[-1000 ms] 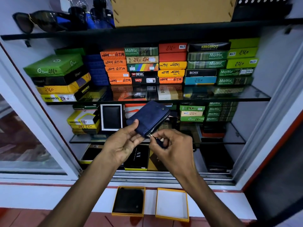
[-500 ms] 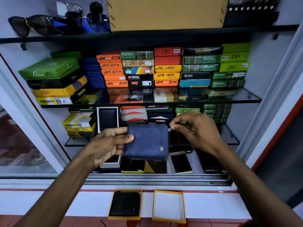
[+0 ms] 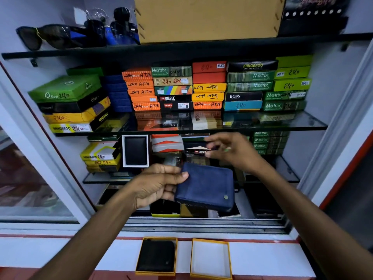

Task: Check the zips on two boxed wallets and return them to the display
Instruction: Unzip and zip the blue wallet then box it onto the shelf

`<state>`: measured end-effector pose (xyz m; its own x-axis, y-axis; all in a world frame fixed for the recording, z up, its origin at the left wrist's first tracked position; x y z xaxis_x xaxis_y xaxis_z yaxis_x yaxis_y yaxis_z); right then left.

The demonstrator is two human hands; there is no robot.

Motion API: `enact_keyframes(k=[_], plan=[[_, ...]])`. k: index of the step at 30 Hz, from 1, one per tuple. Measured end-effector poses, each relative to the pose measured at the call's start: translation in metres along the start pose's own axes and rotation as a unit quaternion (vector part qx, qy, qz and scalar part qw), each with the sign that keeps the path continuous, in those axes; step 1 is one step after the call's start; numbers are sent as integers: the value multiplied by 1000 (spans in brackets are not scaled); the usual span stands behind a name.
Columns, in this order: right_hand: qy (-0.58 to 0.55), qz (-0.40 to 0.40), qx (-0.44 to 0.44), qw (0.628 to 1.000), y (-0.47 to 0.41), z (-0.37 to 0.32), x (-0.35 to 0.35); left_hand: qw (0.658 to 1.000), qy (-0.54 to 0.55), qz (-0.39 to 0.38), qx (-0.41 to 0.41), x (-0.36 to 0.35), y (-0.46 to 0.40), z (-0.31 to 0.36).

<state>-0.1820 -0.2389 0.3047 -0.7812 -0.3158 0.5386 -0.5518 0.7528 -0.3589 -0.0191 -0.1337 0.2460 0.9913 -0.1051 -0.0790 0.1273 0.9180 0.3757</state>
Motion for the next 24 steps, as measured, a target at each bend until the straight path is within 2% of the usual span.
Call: enact_keyframes(k=[1, 3, 6, 8, 10, 15, 17, 20, 22, 24], plan=[[-70, 18, -75, 995, 12, 19, 4, 1000, 22, 17, -2, 5, 0, -4], [-195, 17, -202, 959, 41, 48, -2, 997, 60, 48, -10, 13, -1, -10], [-292, -34, -264, 919, 75, 60, -23, 993, 87, 83, -23, 18, -2, -14], [-319, -25, -242, 916, 81, 57, -29, 991, 86, 92, -46, 16, -2, -12], [-309, 8, -201, 929, 81, 53, -23, 989, 62, 96, -93, 13, -1, -6], [-183, 65, -31, 981, 91, 25, 1, 950, -48, 101, -291, 3, 21, 16], [-67, 105, 60, 990, 98, 15, 7, 913, -114, 108, -376, -4, 33, 17], [30, 156, 161, 974, 111, 10, 6, 825, -256, 150, -481, -12, 44, 10], [44, 176, 184, 966, 119, 13, 3, 799, -275, 164, -509, -15, 46, 5], [47, 185, 185, 964, 124, 17, -1, 792, -282, 172, -514, -20, 46, -1]])
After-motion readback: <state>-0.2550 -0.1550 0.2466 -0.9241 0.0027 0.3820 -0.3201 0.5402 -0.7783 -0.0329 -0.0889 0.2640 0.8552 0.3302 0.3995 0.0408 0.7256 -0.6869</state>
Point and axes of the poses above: each hand's wrist, its own y-axis away from the middle knuckle, its own x-axis out of the back of the hand, z = x × y, the point moved 8 cm from there along -y, towards the middle knuckle, and after that the axes turned 4 degrees about x, right-handed, at the moved point
